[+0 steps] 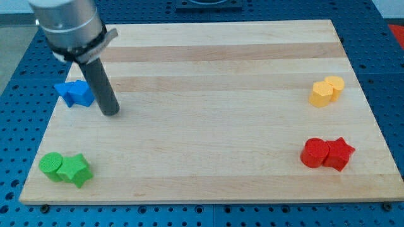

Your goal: Separate the blue cube and blue triangle

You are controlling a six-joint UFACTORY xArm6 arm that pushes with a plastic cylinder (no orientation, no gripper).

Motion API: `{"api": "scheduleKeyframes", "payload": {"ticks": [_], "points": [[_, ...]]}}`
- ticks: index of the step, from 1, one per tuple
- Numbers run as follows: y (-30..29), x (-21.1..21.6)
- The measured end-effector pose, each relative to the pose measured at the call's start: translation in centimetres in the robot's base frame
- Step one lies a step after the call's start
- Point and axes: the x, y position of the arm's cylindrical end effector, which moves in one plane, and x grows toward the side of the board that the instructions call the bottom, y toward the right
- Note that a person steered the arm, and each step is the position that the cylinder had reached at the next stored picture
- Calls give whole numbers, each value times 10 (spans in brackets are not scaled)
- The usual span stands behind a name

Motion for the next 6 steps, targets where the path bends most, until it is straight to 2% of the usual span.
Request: {"api": "scheduleKeyframes", "payload": {"ticks": [1,3,4,6], "points": [[-13,48],[-117,57],[-117,47],[-111,-32]]}}
